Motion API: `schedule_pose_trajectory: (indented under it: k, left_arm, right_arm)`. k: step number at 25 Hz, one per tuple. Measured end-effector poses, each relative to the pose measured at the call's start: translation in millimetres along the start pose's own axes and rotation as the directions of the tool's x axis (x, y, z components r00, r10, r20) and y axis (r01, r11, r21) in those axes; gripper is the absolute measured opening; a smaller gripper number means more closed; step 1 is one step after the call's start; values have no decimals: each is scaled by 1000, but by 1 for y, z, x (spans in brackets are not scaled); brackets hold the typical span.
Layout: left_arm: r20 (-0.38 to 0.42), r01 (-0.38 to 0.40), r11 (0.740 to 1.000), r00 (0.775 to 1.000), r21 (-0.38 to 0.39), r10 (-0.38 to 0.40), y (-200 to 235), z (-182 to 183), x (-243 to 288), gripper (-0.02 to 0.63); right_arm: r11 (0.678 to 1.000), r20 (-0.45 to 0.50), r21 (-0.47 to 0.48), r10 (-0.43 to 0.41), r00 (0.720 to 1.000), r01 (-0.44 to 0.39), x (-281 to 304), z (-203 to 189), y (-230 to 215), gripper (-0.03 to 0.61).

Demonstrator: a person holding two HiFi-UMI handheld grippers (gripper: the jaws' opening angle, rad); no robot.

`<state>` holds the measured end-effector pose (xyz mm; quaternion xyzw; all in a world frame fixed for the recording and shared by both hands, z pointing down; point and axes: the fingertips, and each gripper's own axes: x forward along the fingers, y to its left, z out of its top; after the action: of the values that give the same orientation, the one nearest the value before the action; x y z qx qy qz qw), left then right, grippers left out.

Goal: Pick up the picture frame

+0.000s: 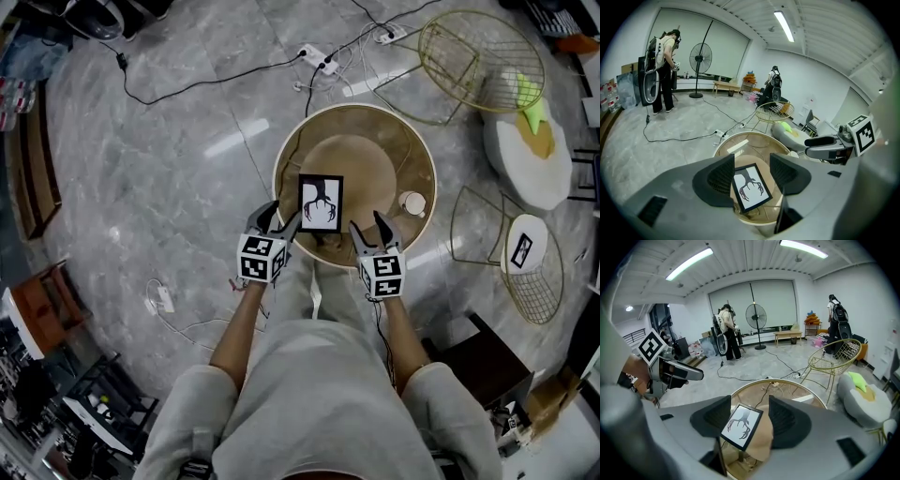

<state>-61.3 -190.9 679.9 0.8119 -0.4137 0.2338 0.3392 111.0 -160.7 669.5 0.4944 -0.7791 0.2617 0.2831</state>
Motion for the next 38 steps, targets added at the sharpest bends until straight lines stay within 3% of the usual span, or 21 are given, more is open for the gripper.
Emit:
schedule_pose_trajectory:
  k: [28,38]
  left_arm:
    - [-155,30,998,987,-60,-39,34,-108,90,225]
    - [-238,25,996,970,-84,-44,48,-151,126,224]
  right_arm:
    - [999,-156,36,25,987,-20,104,-98,-1,215]
    - [998,-242,55,29,970,-16,142,-140,-14,190]
